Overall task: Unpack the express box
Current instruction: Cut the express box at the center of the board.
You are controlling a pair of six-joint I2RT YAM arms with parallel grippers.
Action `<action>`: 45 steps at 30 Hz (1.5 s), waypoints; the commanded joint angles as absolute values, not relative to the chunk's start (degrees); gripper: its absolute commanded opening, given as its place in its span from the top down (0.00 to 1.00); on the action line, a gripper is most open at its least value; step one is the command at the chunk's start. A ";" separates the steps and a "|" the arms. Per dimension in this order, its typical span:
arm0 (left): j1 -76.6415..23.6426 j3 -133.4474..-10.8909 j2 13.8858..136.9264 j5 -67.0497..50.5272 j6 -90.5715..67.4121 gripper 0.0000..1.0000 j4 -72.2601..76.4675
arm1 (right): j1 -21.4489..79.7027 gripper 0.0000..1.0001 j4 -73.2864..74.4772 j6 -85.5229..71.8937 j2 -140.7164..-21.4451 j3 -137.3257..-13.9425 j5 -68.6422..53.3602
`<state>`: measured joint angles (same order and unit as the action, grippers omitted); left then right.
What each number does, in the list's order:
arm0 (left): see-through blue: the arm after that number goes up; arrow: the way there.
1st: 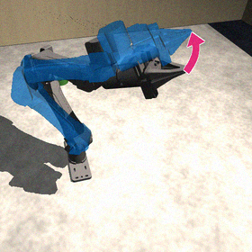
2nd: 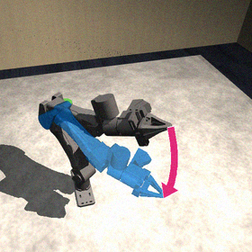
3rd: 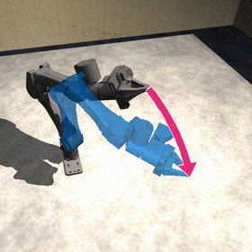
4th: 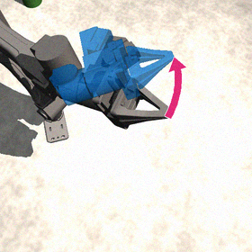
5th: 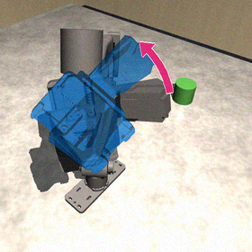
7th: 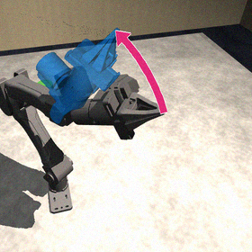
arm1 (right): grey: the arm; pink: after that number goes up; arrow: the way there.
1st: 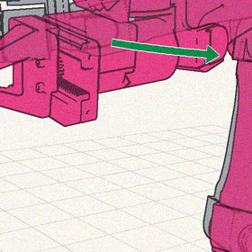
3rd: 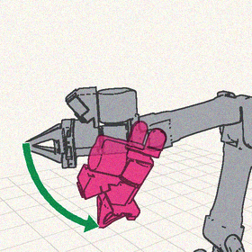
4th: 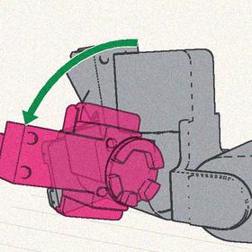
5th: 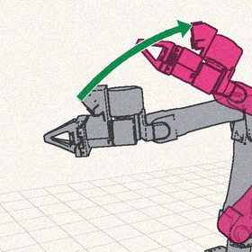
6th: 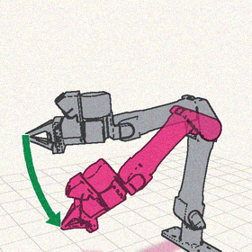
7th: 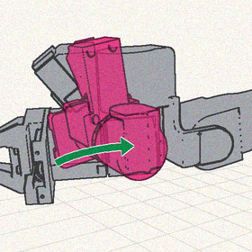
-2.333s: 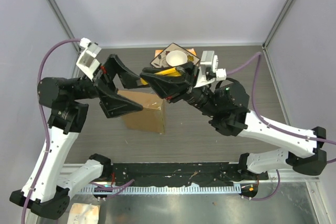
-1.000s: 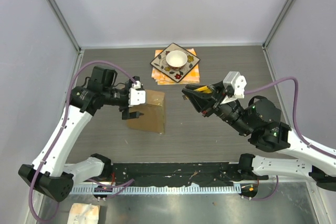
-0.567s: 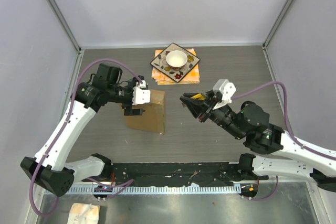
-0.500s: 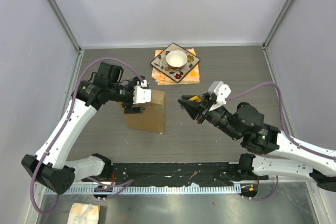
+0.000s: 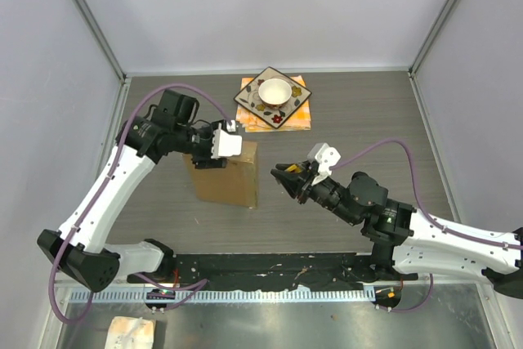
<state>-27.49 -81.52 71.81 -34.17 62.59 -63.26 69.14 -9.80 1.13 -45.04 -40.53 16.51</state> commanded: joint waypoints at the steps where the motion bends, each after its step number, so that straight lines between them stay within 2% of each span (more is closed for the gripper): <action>1: -29.09 -78.66 77.34 -32.70 55.55 0.47 -73.57 | 69.08 0.99 -17.40 0.96 -45.09 -39.55 17.05; 2: -29.18 -78.49 78.30 -32.35 52.94 0.50 -72.96 | 69.08 0.99 -17.75 0.97 -45.17 -39.12 17.22; 3: -29.18 -78.66 80.14 -32.34 51.17 0.60 -72.60 | 69.17 0.99 -18.62 1.23 -45.18 -38.85 17.31; 6: -29.18 -81.12 84.62 -34.45 47.20 0.80 -76.10 | 69.08 0.99 -20.21 1.67 -45.09 -37.80 18.28; 9: -29.18 -81.74 84.56 -36.03 45.70 0.86 -78.75 | 69.17 0.99 -22.76 2.37 -44.74 -35.95 19.68; 19: -29.27 -75.25 74.45 -38.94 35.34 0.91 -77.61 | 69.17 0.99 -40.33 10.10 -47.37 -28.48 21.00; 23: -29.27 -72.51 69.89 -37.36 32.26 1.00 -76.46 | 69.26 0.99 -46.83 11.86 -50.62 -27.34 21.36; 35: -29.53 -76.46 67.76 -39.46 26.90 1.00 -76.73 | 69.61 0.99 -46.32 4.32 -48.96 -24.87 20.13; 41: -29.62 -73.92 66.71 -37.71 26.46 1.00 -76.82 | 75.13 0.99 -47.99 4.92 -51.06 -25.75 23.98; 45: -29.53 -72.34 65.57 -35.16 26.10 1.00 -77.61 | 84.45 0.99 -50.62 13.77 -55.97 -27.42 36.34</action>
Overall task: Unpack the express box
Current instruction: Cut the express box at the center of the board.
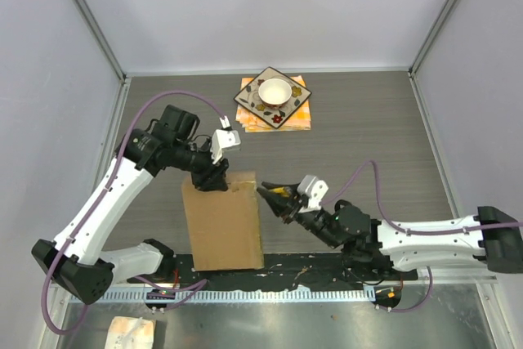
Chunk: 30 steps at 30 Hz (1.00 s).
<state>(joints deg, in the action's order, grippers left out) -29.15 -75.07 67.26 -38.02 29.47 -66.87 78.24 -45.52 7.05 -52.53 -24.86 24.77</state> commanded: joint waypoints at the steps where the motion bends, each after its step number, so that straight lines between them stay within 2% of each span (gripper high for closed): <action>1: -29.53 -72.25 65.04 -34.29 25.93 1.00 -77.96 | 87.77 0.99 -52.89 15.54 -57.81 -27.42 38.82; 7: -29.53 -71.19 62.84 -33.84 25.49 1.00 -79.10 | 95.18 0.99 -70.36 29.33 -67.21 -27.50 51.49; 15: -29.53 -71.63 61.70 -34.80 26.37 1.00 -80.51 | 97.21 0.99 -90.43 42.97 -77.95 -30.85 54.58; 23: -29.53 -71.98 61.79 -35.16 28.03 1.00 -82.09 | 95.71 0.99 -94.92 40.53 -80.07 -30.94 54.14; 30: -29.53 -71.98 61.79 -34.54 28.04 1.00 -82.09 | 94.13 0.99 -94.92 28.50 -72.26 -27.08 50.28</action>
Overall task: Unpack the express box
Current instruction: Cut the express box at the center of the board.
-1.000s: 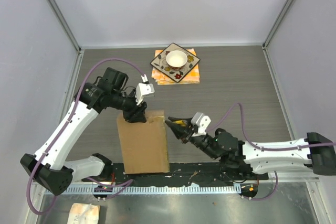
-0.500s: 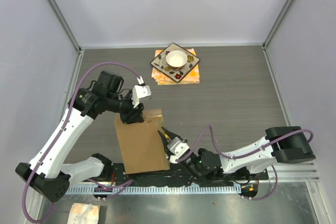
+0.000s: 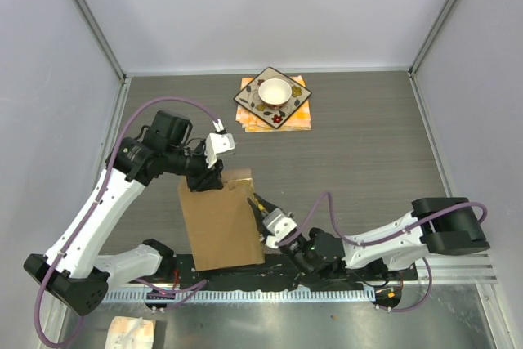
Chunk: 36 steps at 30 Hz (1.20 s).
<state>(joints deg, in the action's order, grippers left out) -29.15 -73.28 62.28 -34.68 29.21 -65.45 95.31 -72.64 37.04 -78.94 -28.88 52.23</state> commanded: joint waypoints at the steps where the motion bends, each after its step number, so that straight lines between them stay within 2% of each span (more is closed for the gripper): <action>1: -29.53 -71.98 61.70 -34.54 27.78 1.00 -82.00 | 93.70 0.99 -94.83 24.30 -71.03 -25.68 49.06; 5: -29.53 -71.63 60.91 -34.54 27.86 1.00 -81.39 | 90.19 0.99 -94.83 16.28 -66.89 -22.94 47.02; 11: -29.53 -71.81 60.65 -34.28 28.39 1.00 -82.17 | 89.03 0.99 -95.36 12.48 -68.73 -23.64 45.18; 36: -29.53 -72.42 60.03 -34.72 28.57 1.00 -83.32 | 87.54 0.99 -95.54 13.01 -73.74 -26.90 44.30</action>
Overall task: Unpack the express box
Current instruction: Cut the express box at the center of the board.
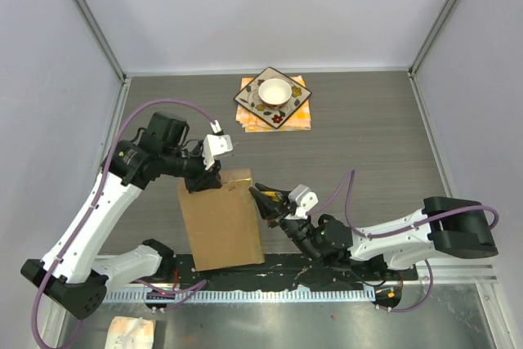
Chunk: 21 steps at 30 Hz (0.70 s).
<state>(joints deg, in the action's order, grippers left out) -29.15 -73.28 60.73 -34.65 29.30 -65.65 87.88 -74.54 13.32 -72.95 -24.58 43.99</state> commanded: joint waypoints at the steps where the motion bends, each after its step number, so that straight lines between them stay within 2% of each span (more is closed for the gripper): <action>1: -29.53 -72.51 60.12 -34.72 28.65 1.00 -83.32 | 87.54 0.99 -95.54 13.09 -73.91 -26.89 44.38; 12: -29.62 -72.51 59.59 -34.89 28.83 1.00 -83.67 | 88.33 0.99 -93.96 13.18 -76.03 -23.38 48.60; 21: -29.53 -72.69 59.85 -35.42 28.65 1.00 -83.41 | 88.51 0.99 -89.30 18.19 -68.99 -24.87 46.85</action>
